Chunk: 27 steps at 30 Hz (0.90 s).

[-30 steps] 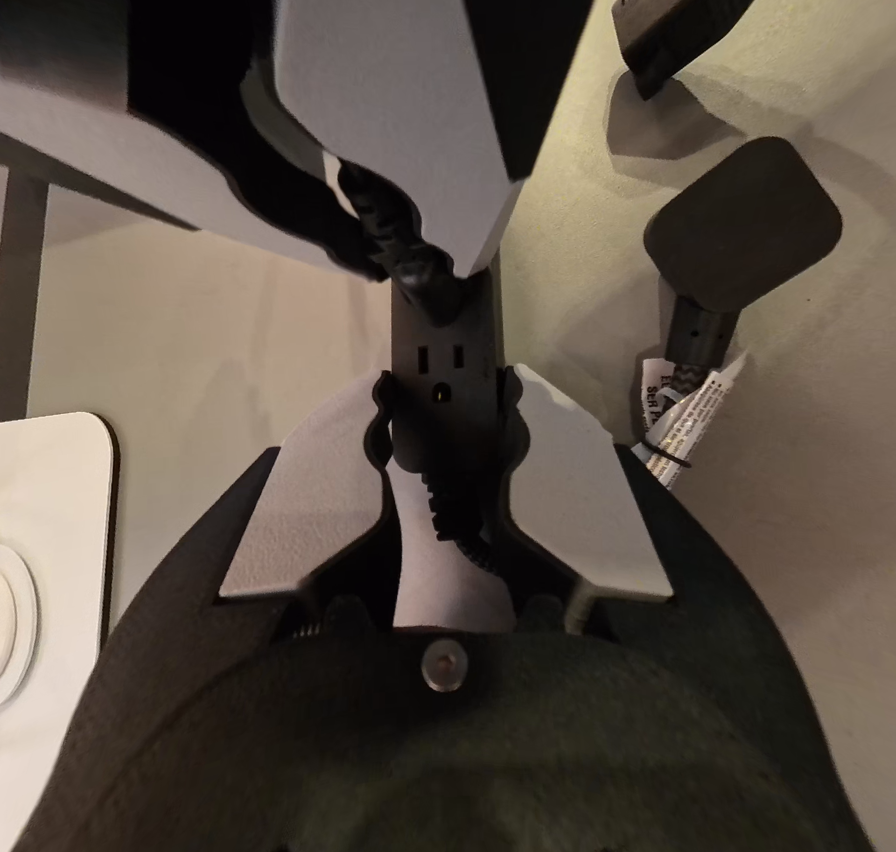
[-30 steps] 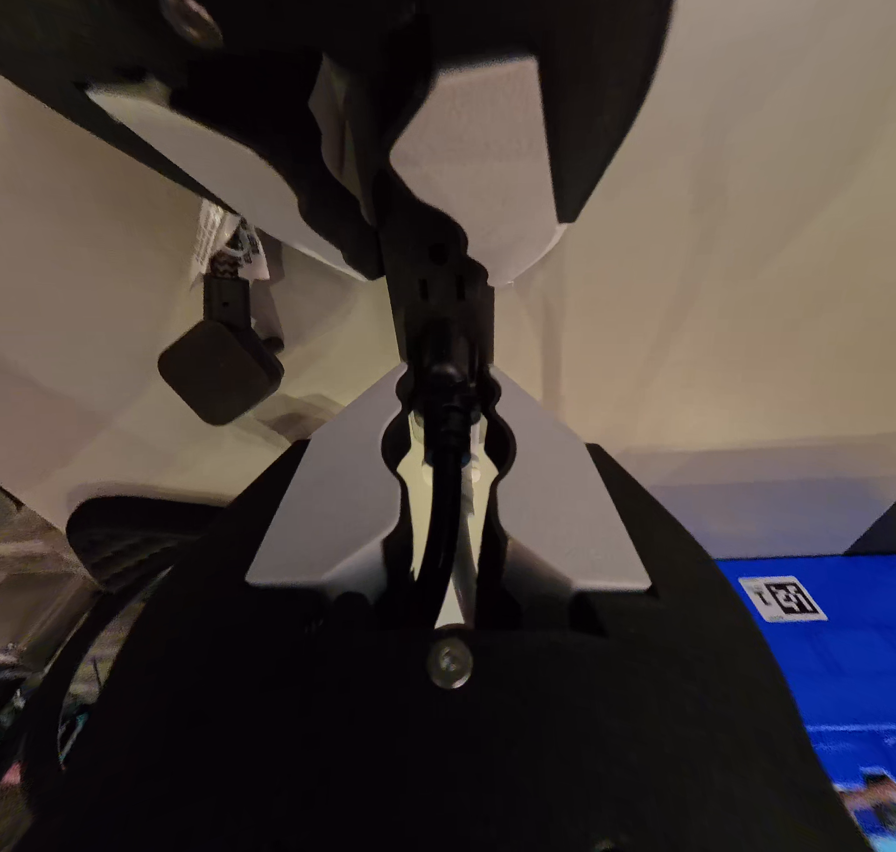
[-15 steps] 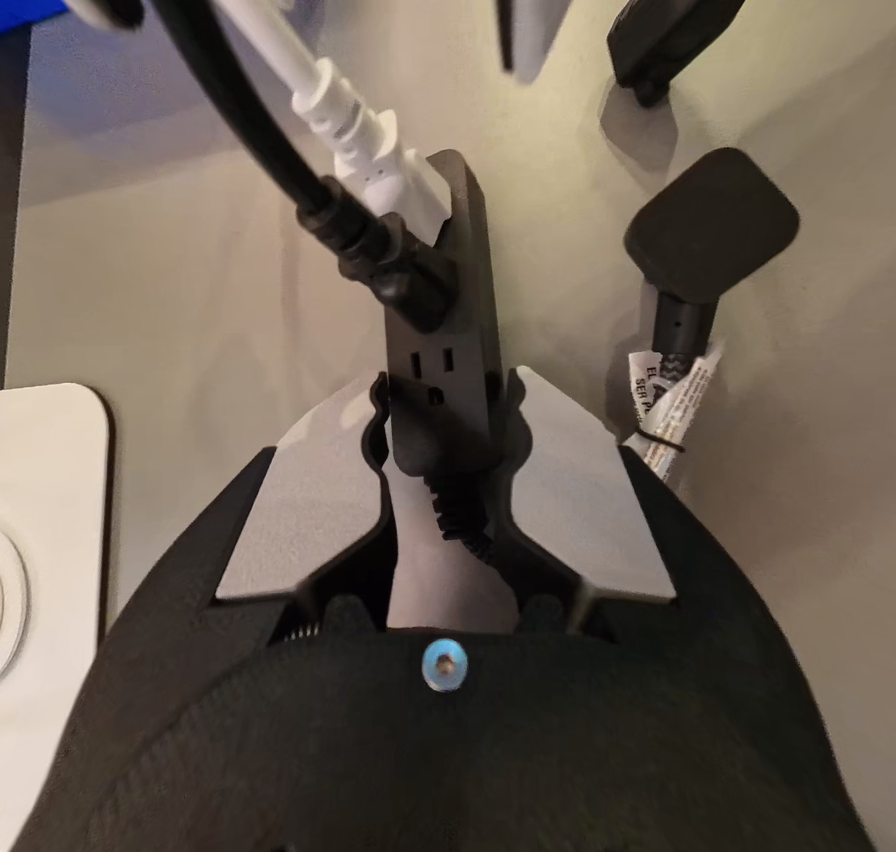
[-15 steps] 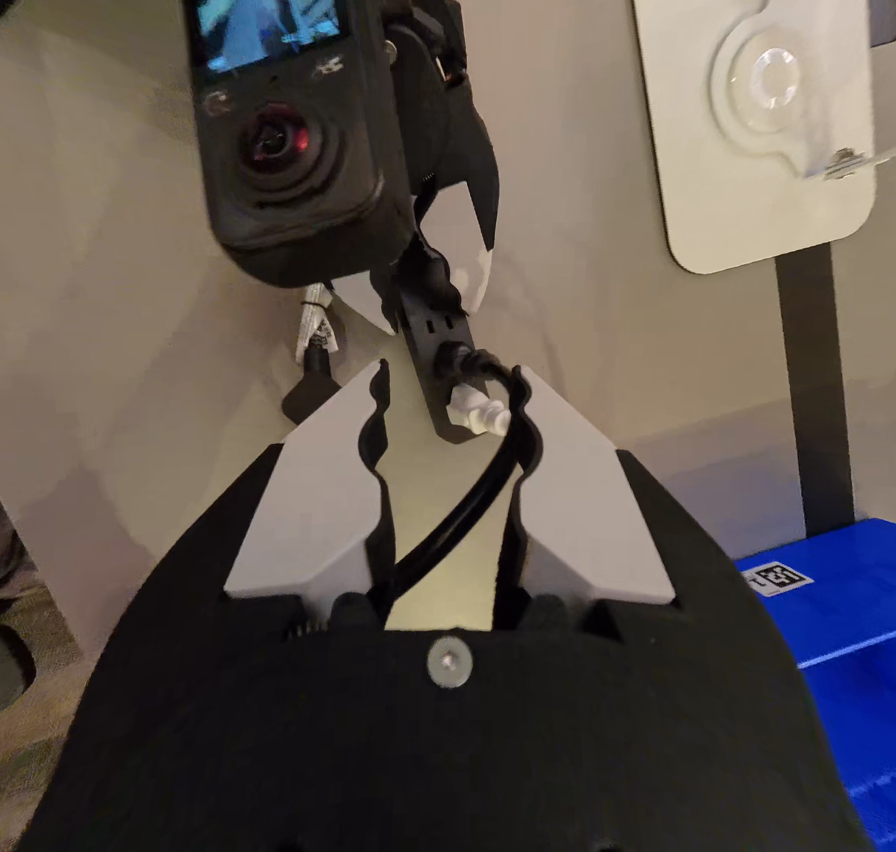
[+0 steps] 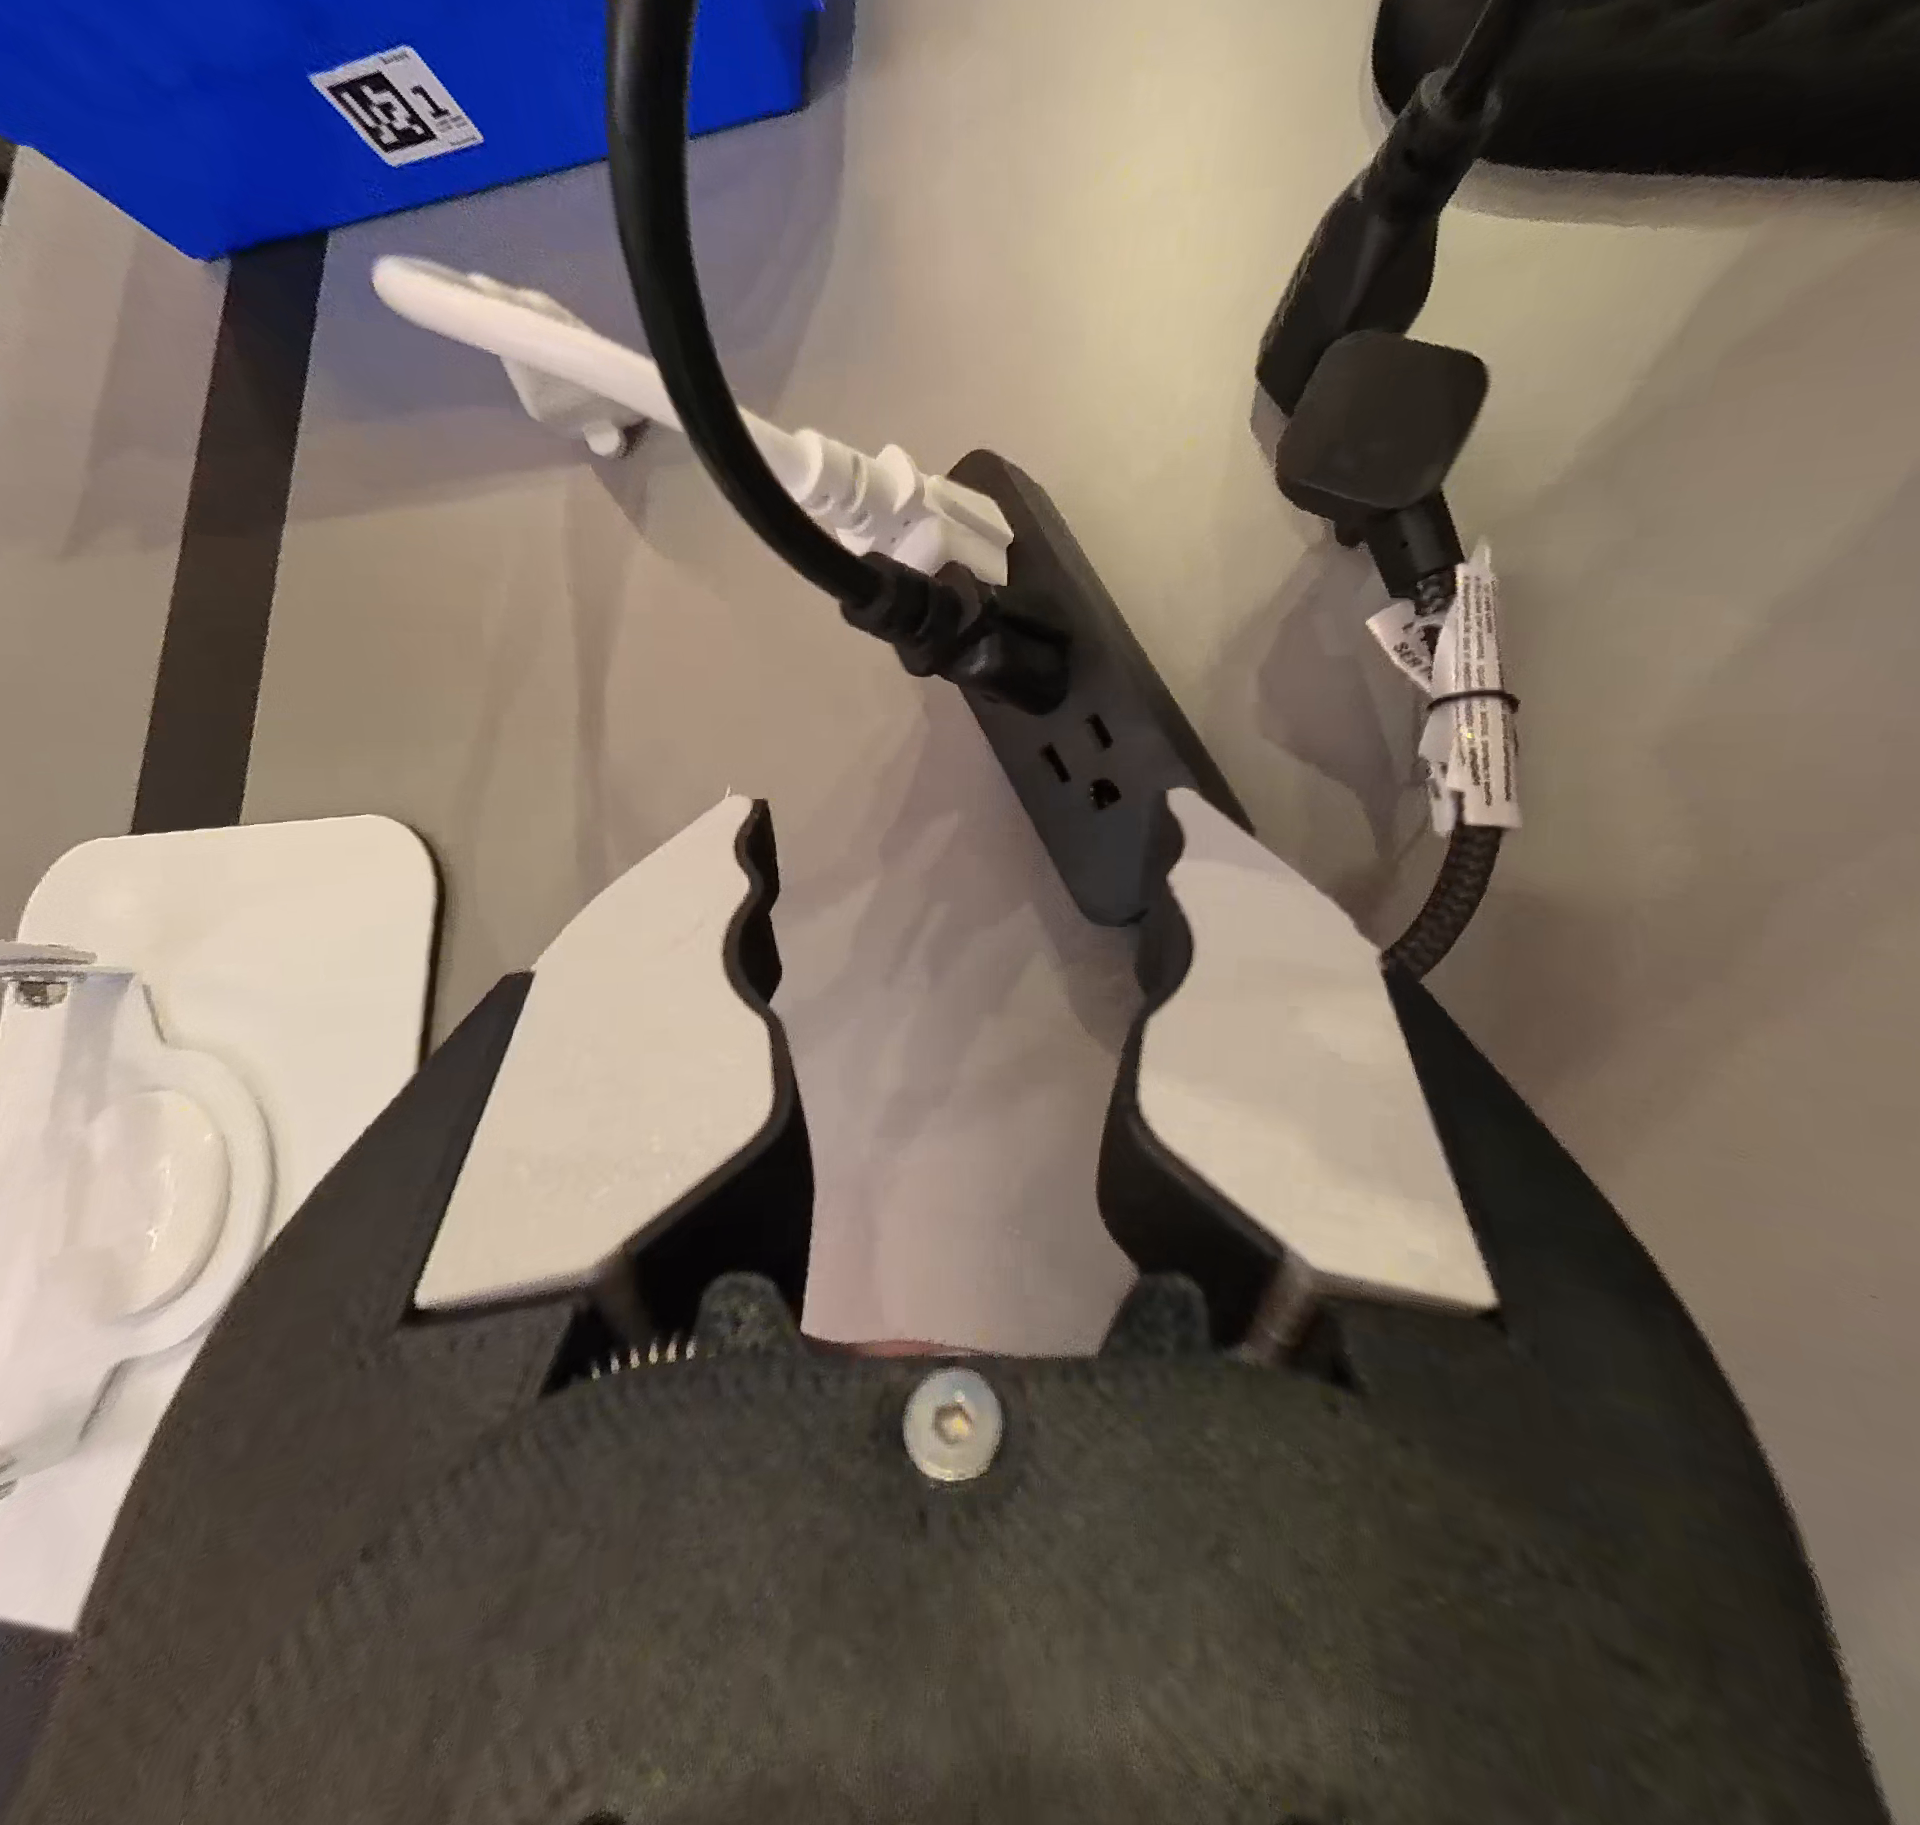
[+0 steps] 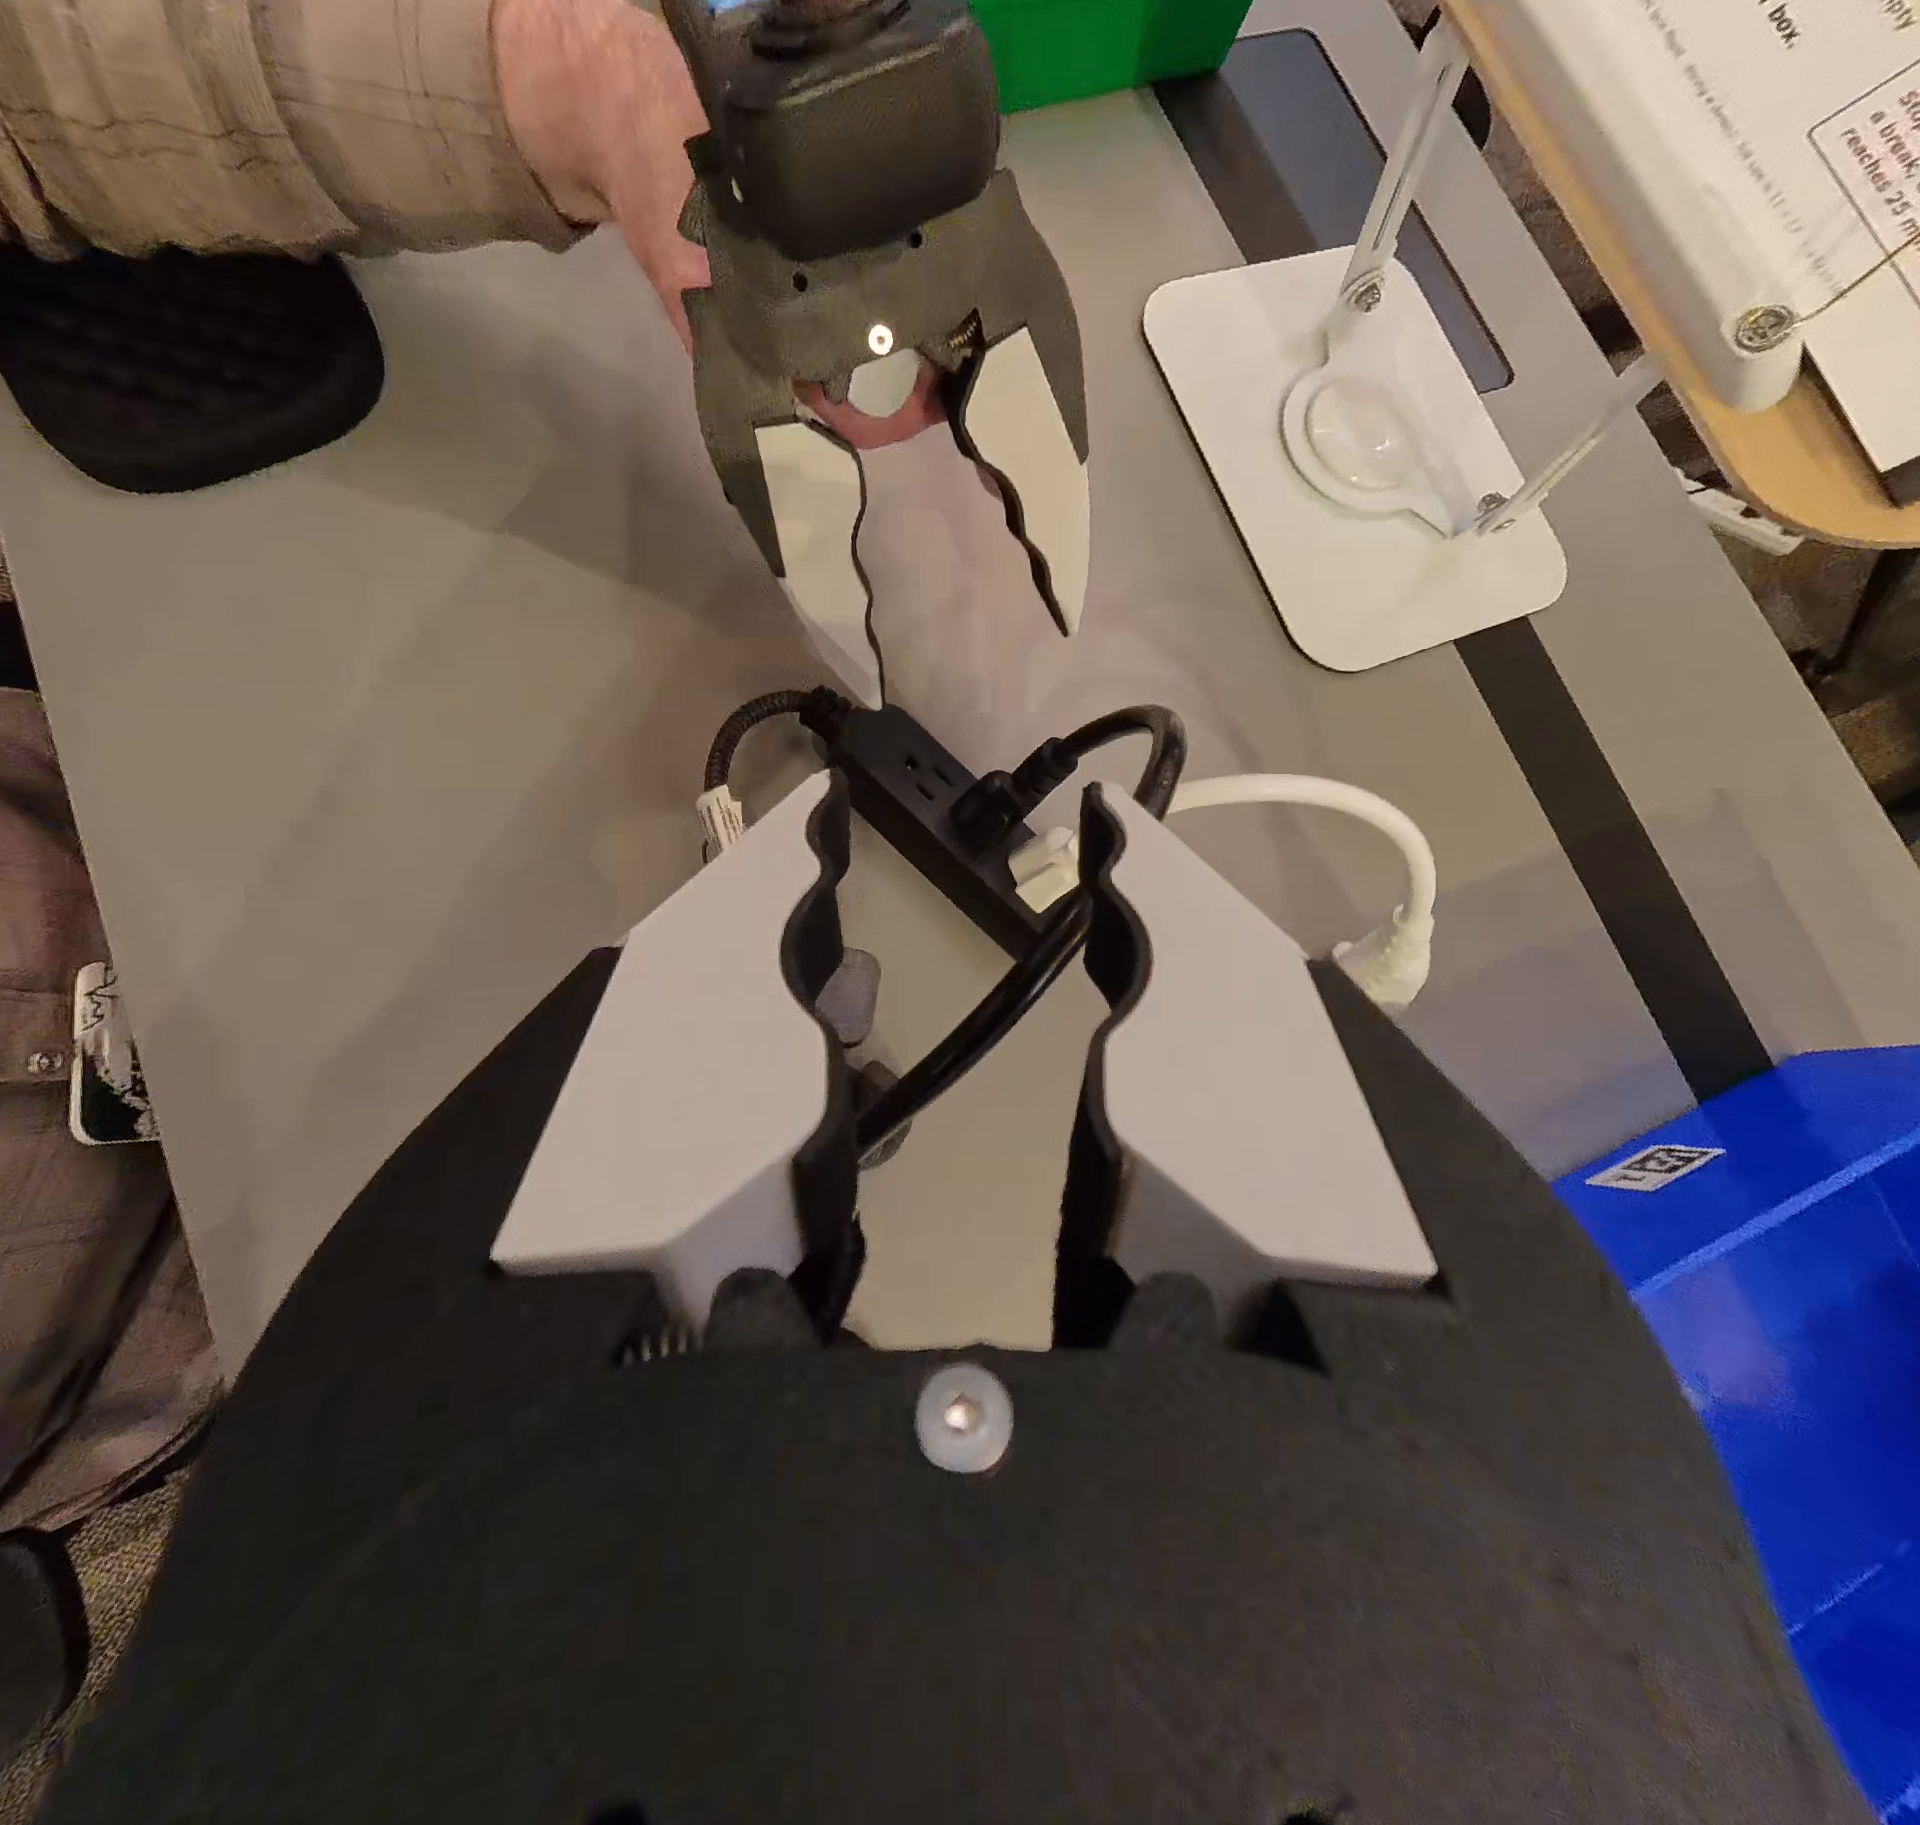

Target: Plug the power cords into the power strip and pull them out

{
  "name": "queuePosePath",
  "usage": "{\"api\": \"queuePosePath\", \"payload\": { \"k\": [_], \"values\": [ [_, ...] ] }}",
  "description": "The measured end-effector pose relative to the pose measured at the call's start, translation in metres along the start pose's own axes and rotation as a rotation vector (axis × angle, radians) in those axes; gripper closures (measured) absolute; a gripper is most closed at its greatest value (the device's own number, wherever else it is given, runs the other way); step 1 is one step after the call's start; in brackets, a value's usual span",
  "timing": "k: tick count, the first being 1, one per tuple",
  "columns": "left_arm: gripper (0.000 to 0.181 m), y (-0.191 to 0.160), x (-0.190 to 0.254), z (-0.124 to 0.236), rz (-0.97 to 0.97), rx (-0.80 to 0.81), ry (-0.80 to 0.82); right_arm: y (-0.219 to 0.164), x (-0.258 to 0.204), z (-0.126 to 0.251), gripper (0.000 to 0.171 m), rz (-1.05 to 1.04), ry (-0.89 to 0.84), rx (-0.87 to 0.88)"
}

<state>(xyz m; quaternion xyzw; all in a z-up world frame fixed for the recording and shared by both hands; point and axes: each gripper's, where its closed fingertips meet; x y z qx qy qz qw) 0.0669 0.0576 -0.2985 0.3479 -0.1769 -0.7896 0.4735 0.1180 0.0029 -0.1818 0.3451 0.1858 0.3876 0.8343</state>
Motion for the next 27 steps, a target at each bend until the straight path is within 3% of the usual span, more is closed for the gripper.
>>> {"api": "queuePosePath", "payload": {
  "k": [5, 9, 15, 18, 22, 27],
  "values": [
    [0.121, -0.004, -0.013, 0.027, -0.016, -0.057, 0.082, 0.001, -0.004, 0.013, 0.129, 0.003, -0.018, 0.068],
    [0.135, -0.025, -0.040, 0.093, -0.016, -0.156, 0.250, -0.001, -0.009, 0.022, 0.129, 0.007, -0.014, 0.119],
    [0.138, -0.122, -0.073, 0.237, 0.116, -0.413, 0.569, -0.009, -0.012, 0.038, 0.130, 0.012, -0.015, 0.187],
    [0.137, -0.189, -0.075, 0.284, 0.280, -0.523, 0.625, -0.013, -0.011, 0.042, 0.131, 0.002, -0.012, 0.211],
    [0.133, -0.276, -0.071, 0.295, 0.455, -0.686, 0.570, -0.014, -0.014, 0.041, 0.133, -0.004, 0.003, 0.231],
    [0.125, -0.351, -0.075, 0.265, 0.637, -0.788, 0.428, -0.017, -0.022, 0.038, 0.133, -0.001, 0.028, 0.232]
  ]
}}
Point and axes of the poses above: each gripper's, where its closed fingertips meet, z back along the fingers, y out of its top, x = y × z across the jaws, and after that the axes turned 15 degrees about -z, right-handed
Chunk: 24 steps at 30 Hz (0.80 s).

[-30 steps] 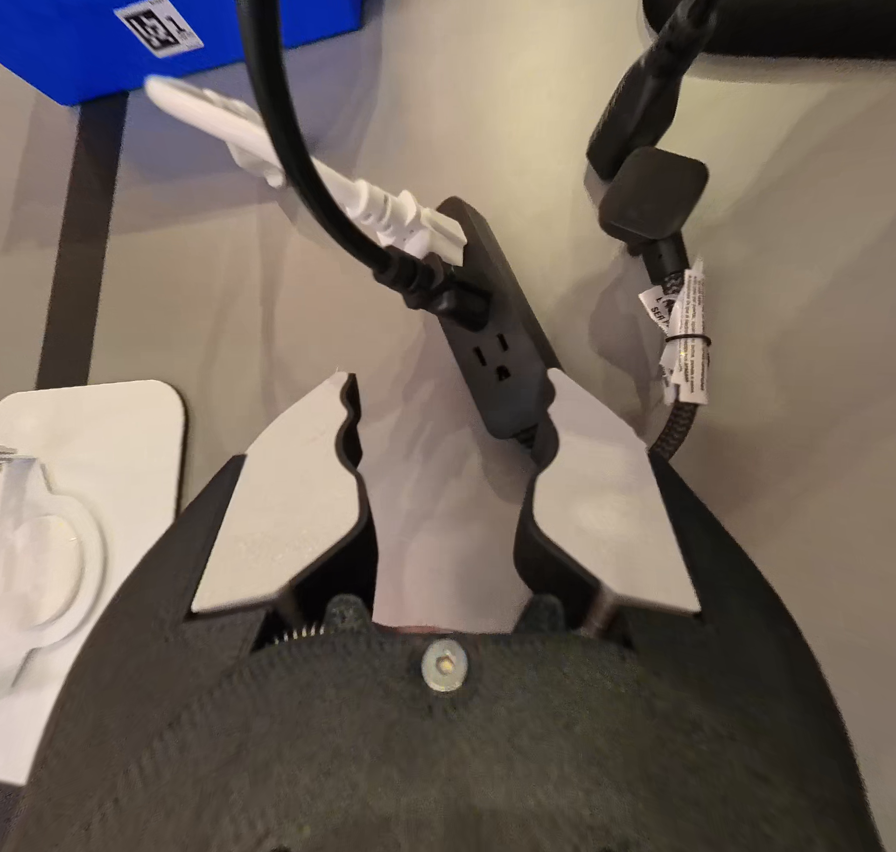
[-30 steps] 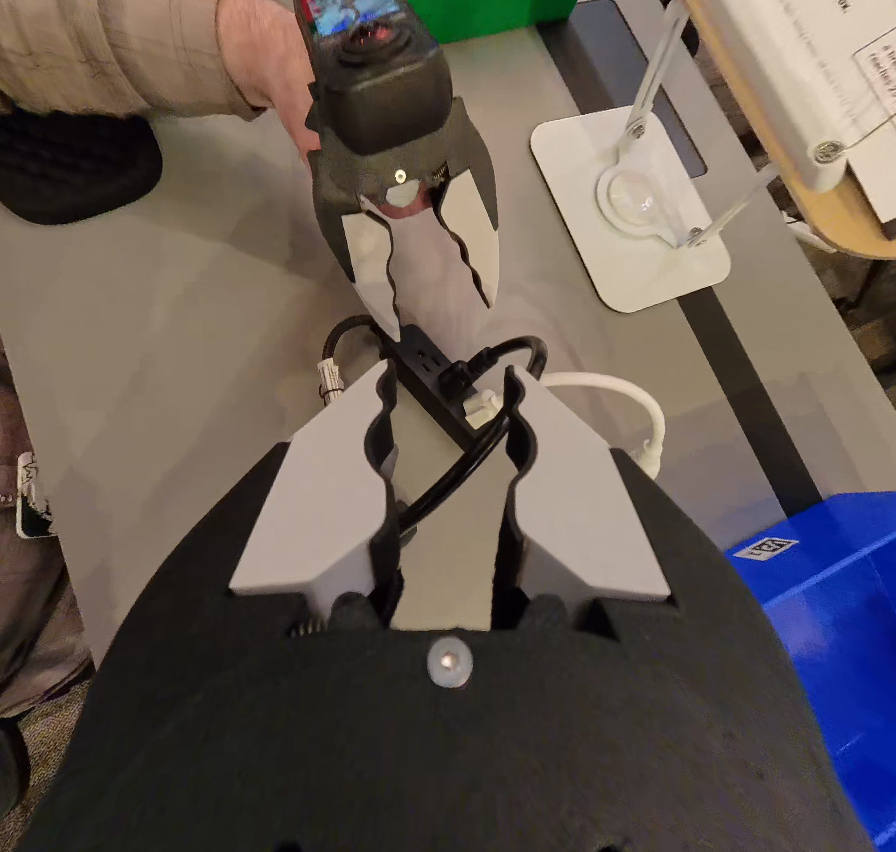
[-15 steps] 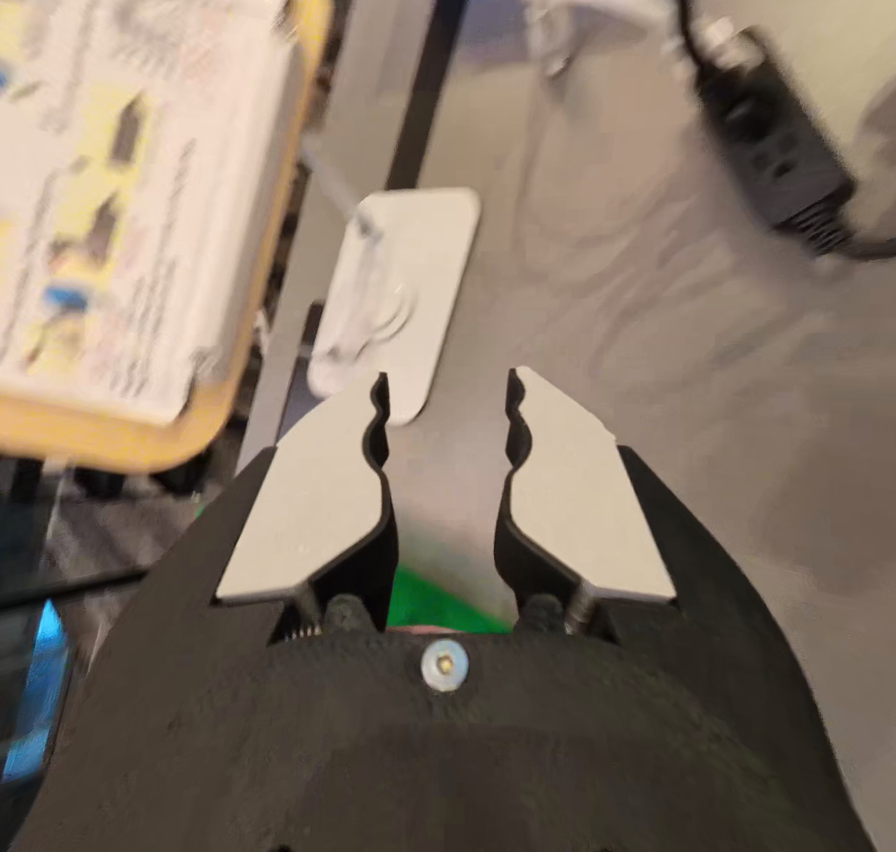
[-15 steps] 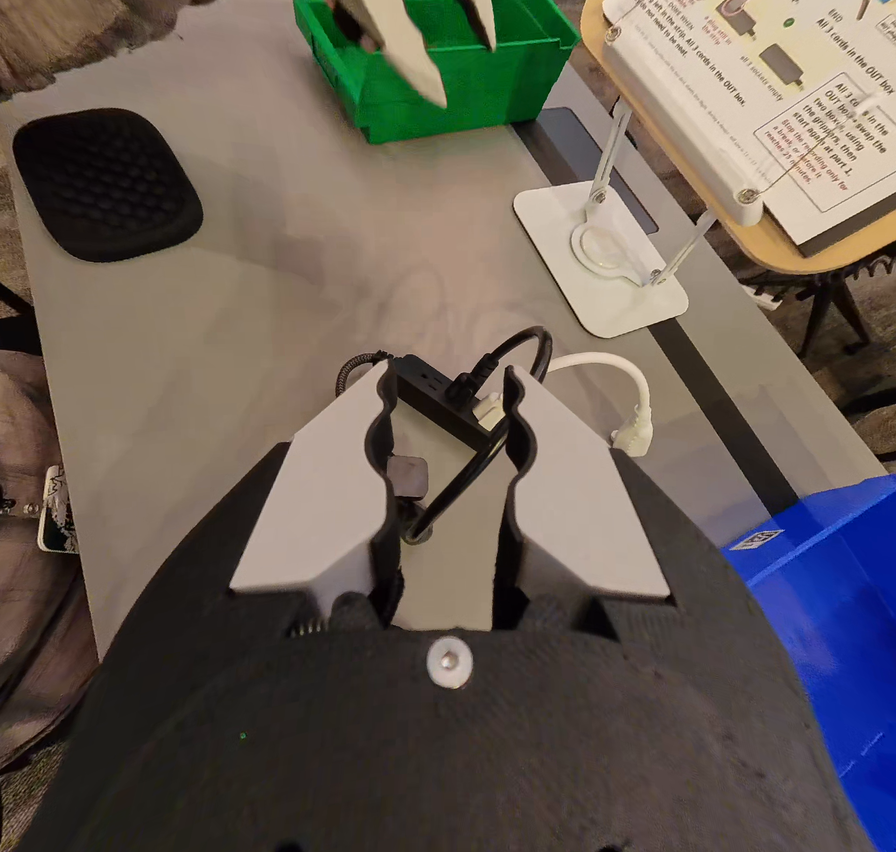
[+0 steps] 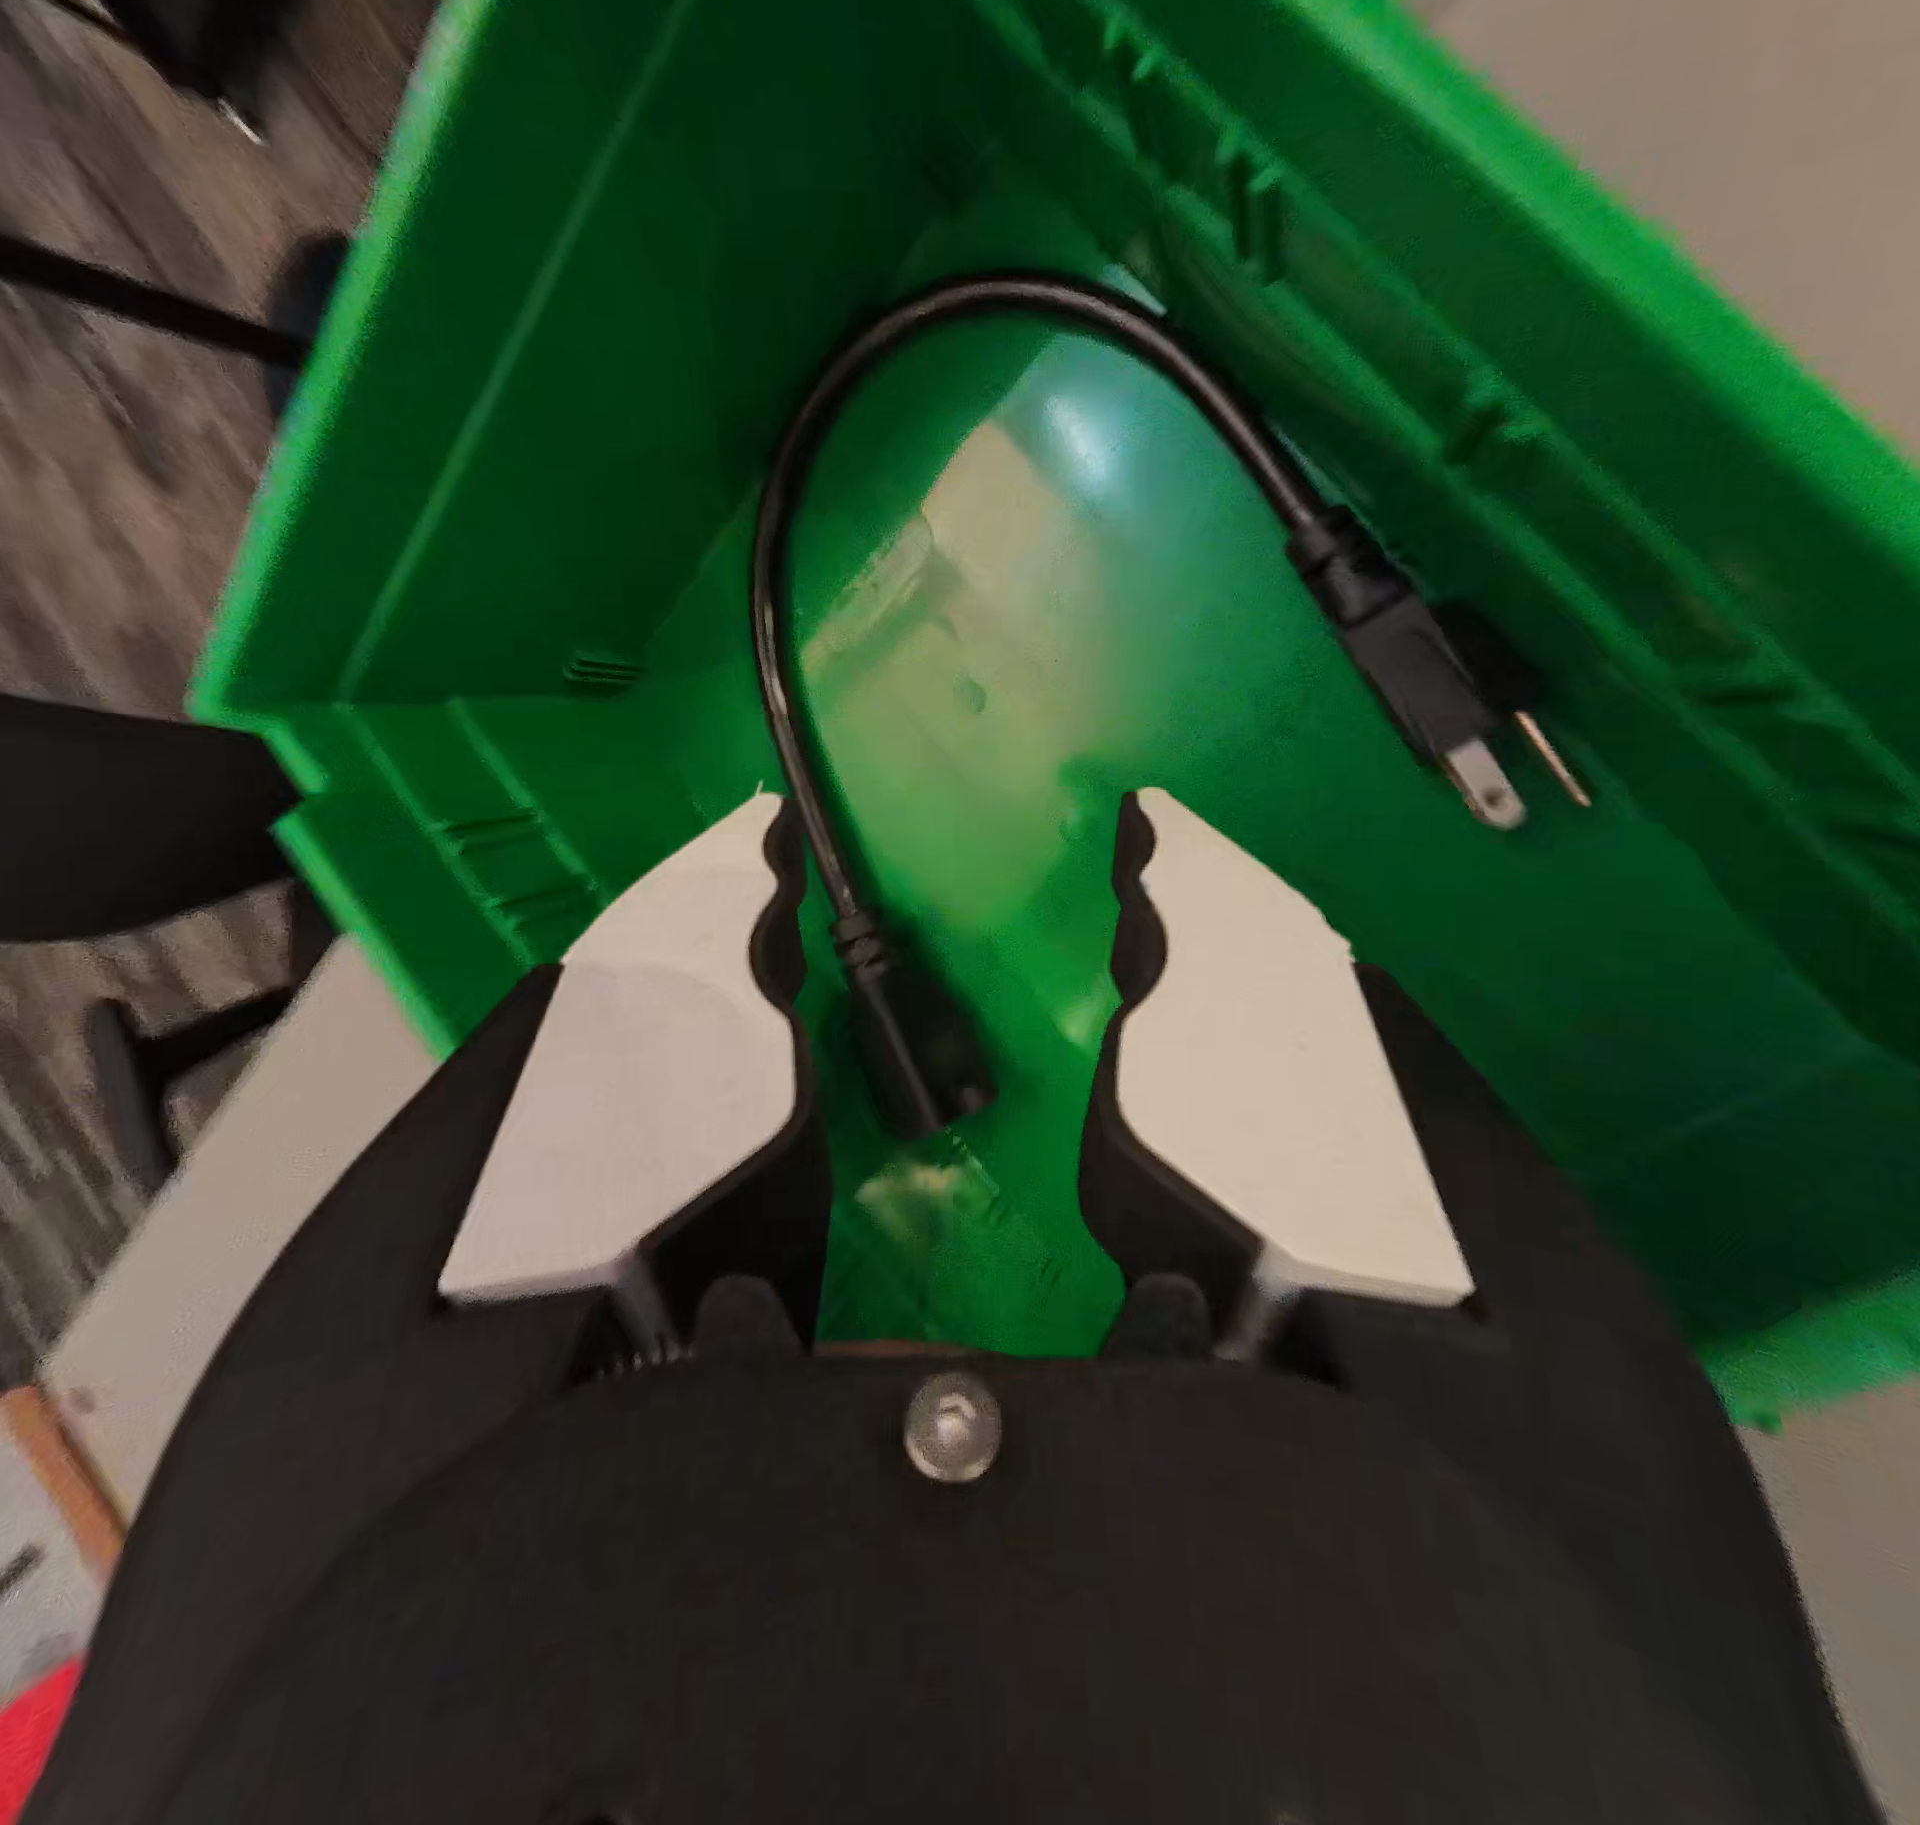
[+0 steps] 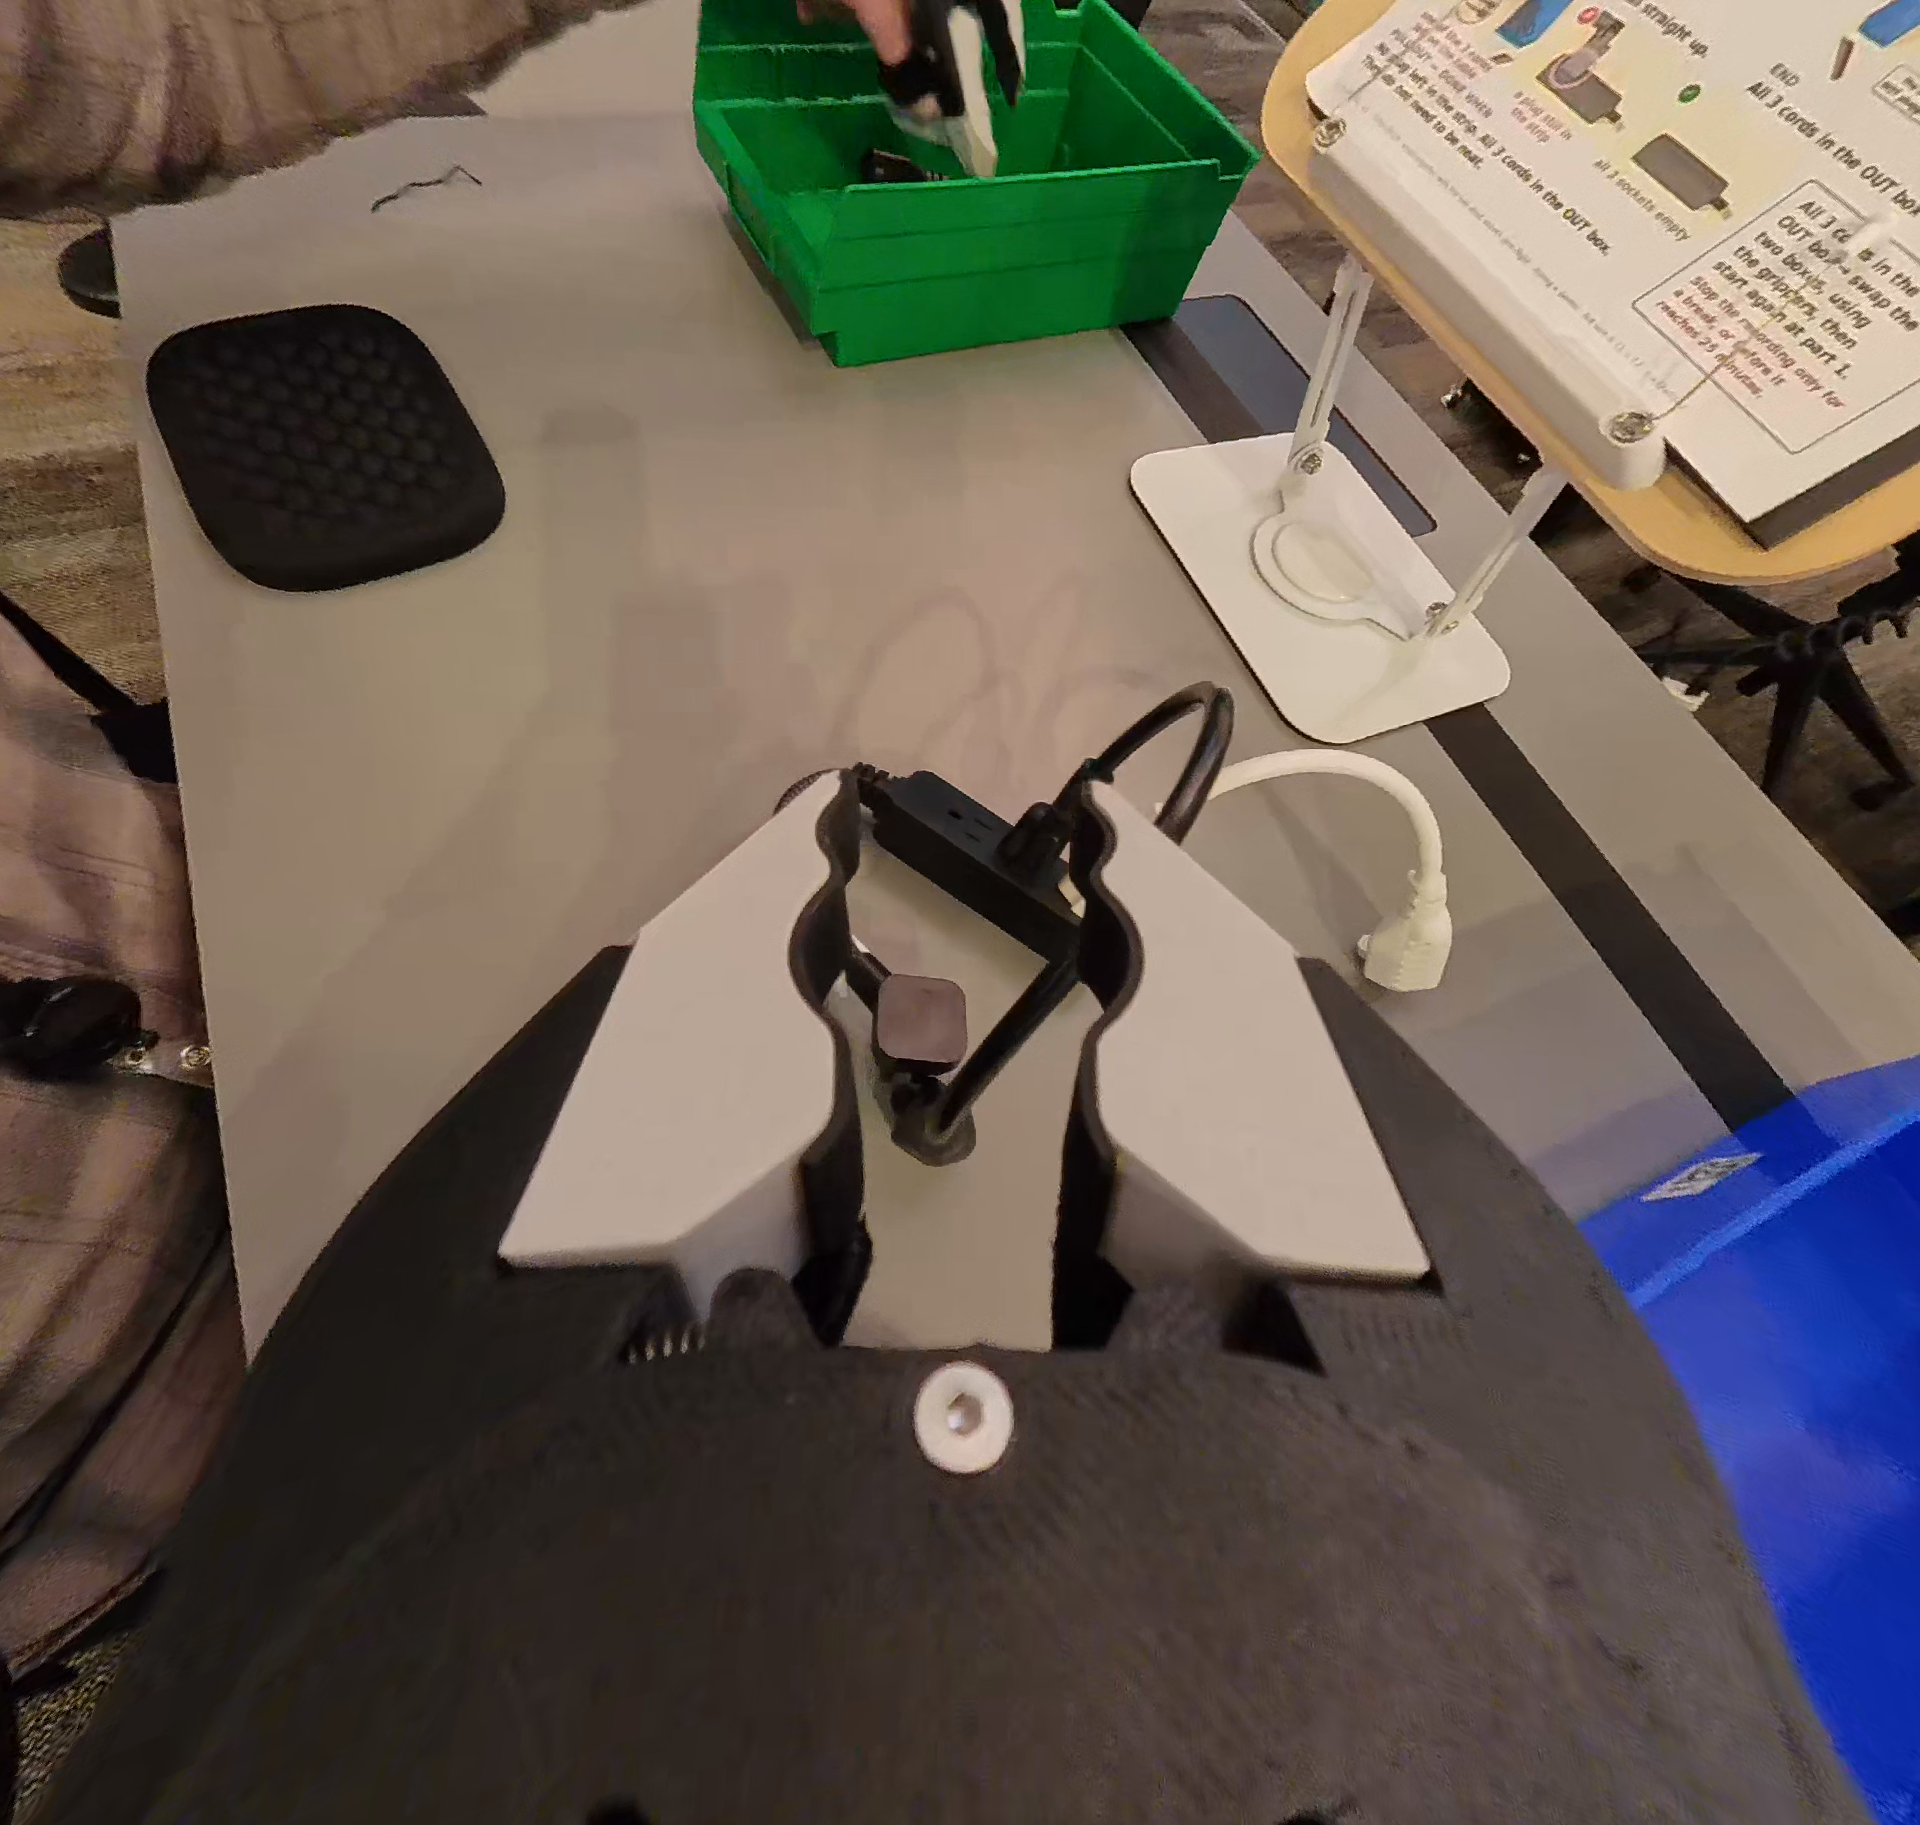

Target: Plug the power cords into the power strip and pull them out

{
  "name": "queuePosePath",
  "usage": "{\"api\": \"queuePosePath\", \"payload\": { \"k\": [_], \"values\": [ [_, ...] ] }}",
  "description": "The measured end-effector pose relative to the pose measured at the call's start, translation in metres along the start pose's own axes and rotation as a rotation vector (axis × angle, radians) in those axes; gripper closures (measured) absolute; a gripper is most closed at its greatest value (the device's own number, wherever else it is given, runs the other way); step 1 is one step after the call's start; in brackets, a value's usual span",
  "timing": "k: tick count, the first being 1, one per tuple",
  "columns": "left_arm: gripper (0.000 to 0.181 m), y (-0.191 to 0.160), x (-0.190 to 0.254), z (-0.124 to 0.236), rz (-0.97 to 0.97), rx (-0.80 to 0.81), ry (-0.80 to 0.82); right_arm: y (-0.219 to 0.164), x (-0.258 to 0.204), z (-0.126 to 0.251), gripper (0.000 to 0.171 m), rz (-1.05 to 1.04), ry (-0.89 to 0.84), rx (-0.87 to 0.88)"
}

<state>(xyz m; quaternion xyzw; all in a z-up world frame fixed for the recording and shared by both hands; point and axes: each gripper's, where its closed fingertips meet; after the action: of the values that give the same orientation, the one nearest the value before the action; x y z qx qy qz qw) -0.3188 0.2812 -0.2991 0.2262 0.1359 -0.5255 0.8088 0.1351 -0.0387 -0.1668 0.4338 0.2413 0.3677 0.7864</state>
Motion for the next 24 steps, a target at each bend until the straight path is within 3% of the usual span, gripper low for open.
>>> {"api": "queuePosePath", "payload": {
  "k": [4, 11, 16, 24],
  "values": [
    [0.124, 0.002, -0.009, -0.048, 0.102, -0.036, -0.125, 0.003, -0.014, 0.002, 0.133, -0.001, 0.066, 0.035],
    [0.120, 0.016, -0.046, -0.098, 0.209, 0.002, -0.107, 0.004, -0.016, 0.003, 0.133, -0.003, 0.087, 0.057],
    [0.134, 0.018, -0.053, -0.112, 0.446, 0.073, -0.208, 0.004, -0.012, 0.000, 0.133, -0.018, 0.109, 0.076],
    [0.164, 0.017, -0.054, -0.112, 0.407, 0.076, -0.215, 0.006, -0.008, -0.006, 0.134, -0.027, 0.151, 0.100]
  ]
}}
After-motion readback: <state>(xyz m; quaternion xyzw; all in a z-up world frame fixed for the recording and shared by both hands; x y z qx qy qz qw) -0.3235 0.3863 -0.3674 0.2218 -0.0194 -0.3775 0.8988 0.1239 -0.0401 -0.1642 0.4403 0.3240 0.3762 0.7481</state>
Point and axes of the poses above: each gripper's, where its closed fingertips meet, z back along the fingers, y out of its top, x = y × z across the jaws, and after that the axes turned 15 degrees about -z, right-handed
